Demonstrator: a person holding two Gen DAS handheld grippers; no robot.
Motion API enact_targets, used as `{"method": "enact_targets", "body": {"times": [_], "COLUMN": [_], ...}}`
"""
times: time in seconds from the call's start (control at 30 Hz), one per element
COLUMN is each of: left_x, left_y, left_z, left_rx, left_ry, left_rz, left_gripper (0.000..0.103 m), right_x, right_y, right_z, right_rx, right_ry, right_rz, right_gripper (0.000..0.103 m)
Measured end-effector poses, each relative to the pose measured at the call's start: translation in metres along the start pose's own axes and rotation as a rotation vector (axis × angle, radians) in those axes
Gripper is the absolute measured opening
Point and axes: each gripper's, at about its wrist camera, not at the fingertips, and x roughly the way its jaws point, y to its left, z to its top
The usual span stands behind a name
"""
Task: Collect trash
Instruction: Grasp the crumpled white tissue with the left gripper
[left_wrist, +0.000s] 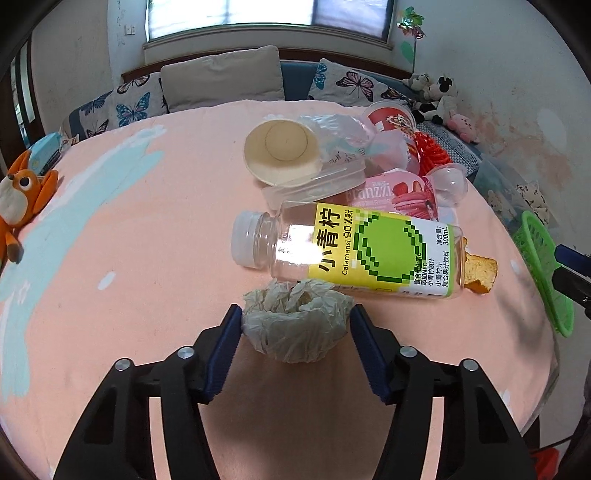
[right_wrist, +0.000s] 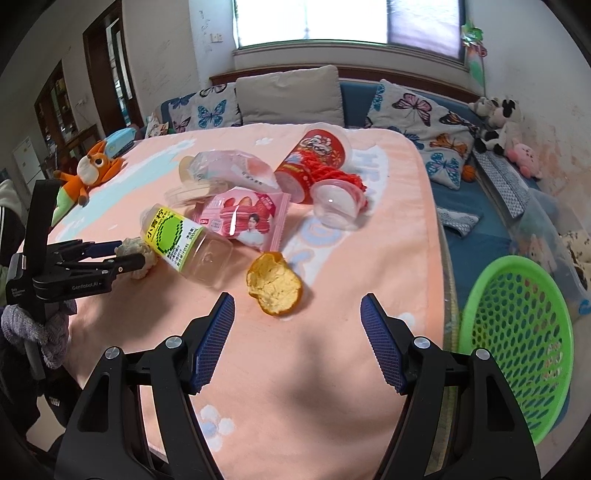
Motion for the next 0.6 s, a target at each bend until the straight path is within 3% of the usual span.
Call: {"method": "enact_targets", "body": {"times": [0.27,0.6], "left_x": [-0.008,-0.038], "left_y": [0.001,0.019], "left_z": [-0.001,0.002], "left_rx": [0.0,-0.041], "left_ry": [-0.016,-0.065], "left_rz": [-0.002,0.011], "left_gripper": [0.048,0.047], "right_x": [0.007,0.021], "right_y": [0.015,0.039], "right_z": [0.004,0.017], "right_rx": [-0.034,-0.117], "right_ry": [0.008,0.03], "right_rz": [0.028,0.095], "right_gripper": [0.071,0.071]}}
